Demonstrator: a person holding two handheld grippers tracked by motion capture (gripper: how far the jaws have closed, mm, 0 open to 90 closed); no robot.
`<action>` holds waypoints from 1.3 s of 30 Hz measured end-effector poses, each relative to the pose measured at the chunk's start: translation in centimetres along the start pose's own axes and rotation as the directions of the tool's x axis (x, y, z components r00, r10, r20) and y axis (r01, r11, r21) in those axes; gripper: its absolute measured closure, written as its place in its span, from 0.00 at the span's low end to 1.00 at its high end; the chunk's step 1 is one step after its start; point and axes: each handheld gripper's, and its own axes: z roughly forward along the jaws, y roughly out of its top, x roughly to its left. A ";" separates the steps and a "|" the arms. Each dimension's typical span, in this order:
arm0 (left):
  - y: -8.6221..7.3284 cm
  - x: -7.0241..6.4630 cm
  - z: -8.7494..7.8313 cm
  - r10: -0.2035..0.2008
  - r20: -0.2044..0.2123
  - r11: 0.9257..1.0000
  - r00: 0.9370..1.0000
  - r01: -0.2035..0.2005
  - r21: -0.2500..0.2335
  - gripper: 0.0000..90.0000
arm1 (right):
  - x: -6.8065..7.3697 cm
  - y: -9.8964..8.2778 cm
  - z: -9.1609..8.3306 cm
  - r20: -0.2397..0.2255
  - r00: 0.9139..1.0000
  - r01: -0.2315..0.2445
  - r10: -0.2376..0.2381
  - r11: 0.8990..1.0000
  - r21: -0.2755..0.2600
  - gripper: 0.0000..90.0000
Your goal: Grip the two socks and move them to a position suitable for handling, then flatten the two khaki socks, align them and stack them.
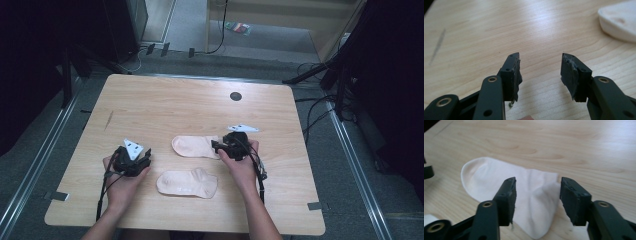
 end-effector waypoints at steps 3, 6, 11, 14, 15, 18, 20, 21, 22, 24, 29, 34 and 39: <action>0.2 1.5 -0.1 -0.153 0.120 0.988 0.981 0.155 -0.014 0.56 | -0.9 0.0 -0.9 0.039 0.998 -0.039 0.041 0.998 -0.051 0.49; 1.2 1.8 0.3 -0.242 0.245 0.967 0.939 0.253 -0.014 0.57 | -1.4 -0.4 -1.0 0.082 0.993 -0.074 0.080 0.994 -0.075 0.49; 2.8 0.5 1.6 -0.232 0.321 0.971 0.918 0.237 0.022 0.56 | -1.3 -1.2 -0.3 0.108 0.990 -0.081 0.086 0.995 -0.057 0.49; 4.0 -0.7 3.0 -0.224 0.336 0.974 0.915 0.225 0.036 0.54 | -1.3 -1.4 0.1 0.102 0.990 -0.095 0.100 0.994 -0.053 0.48; 4.0 -0.7 3.0 -0.224 0.336 0.974 0.915 0.225 0.036 0.54 | -1.3 -1.4 0.1 0.093 0.990 -0.103 0.109 0.993 -0.060 0.48; 4.7 -1.4 4.2 -0.240 0.352 0.970 0.905 0.232 0.065 0.52 | -1.2 -1.4 0.2 0.090 0.990 -0.106 0.112 0.992 -0.066 0.48; 4.9 -1.7 4.6 -0.251 0.352 0.968 0.902 0.240 0.073 0.53 | -1.2 -1.5 0.4 0.090 0.989 -0.112 0.117 0.992 -0.061 0.48; 4.9 -1.7 4.6 -0.251 0.352 0.968 0.902 0.240 0.073 0.53 | -1.2 -1.5 0.4 0.090 0.989 -0.112 0.117 0.992 -0.061 0.48; 5.0 -1.8 4.8 -0.260 0.354 0.965 0.898 0.246 0.085 0.53 | -1.2 -1.6 0.5 0.095 0.989 -0.111 0.116 0.992 -0.057 0.48; 5.4 -2.1 5.3 -0.288 0.357 0.958 0.889 0.266 0.111 0.52 | -1.3 -1.7 0.9 0.102 0.988 -0.108 0.113 0.993 -0.048 0.51; 5.7 -2.5 5.6 -0.290 0.358 0.957 0.888 0.266 0.115 0.55 | -1.3 -1.8 1.0 0.100 0.990 -0.098 0.103 0.994 -0.051 0.59; 5.8 -3.2 6.1 -0.282 0.374 0.958 0.884 0.242 0.152 0.65 | -1.2 -2.0 1.6 0.126 0.989 -0.079 0.080 0.997 -0.018 0.73; 5.9 -3.5 6.3 -0.239 0.334 0.965 0.912 0.185 0.187 0.95 | -0.9 -2.1 1.8 0.141 0.988 -0.056 0.056 0.998 -0.006 0.96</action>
